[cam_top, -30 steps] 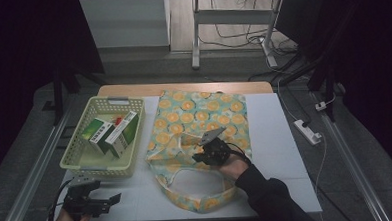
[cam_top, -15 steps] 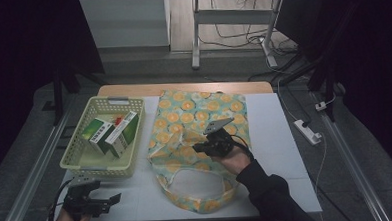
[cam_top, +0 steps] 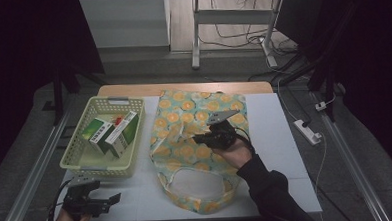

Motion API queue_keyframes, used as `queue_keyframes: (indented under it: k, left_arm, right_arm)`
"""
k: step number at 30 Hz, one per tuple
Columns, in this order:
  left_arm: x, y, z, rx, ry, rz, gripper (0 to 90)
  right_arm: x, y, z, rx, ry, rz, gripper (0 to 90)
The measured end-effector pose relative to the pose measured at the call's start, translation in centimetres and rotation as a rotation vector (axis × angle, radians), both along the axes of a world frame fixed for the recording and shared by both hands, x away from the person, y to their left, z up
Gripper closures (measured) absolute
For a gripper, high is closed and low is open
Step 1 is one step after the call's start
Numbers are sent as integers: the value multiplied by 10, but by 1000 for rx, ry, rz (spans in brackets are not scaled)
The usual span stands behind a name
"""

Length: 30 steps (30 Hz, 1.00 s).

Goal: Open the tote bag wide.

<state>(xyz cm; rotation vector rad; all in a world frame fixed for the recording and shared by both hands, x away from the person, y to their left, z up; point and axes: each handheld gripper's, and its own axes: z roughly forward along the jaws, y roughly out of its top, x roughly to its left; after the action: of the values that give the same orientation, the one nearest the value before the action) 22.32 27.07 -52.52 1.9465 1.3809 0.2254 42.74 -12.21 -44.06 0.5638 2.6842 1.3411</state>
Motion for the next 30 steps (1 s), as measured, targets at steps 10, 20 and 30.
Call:
queue_keyframes:
  k: [10,20,30]
  left_arm:
    - [0,1,0,-6,0,3,34]
    - [0,1,0,-16,2,8,34]
    - [0,2,0,-18,3,9,34]
  right_arm:
    - [5,-1,11,15,21,-10,900]
    - [9,1,28,27,16,-14,900]
    - [11,1,38,51,-9,-36,900]
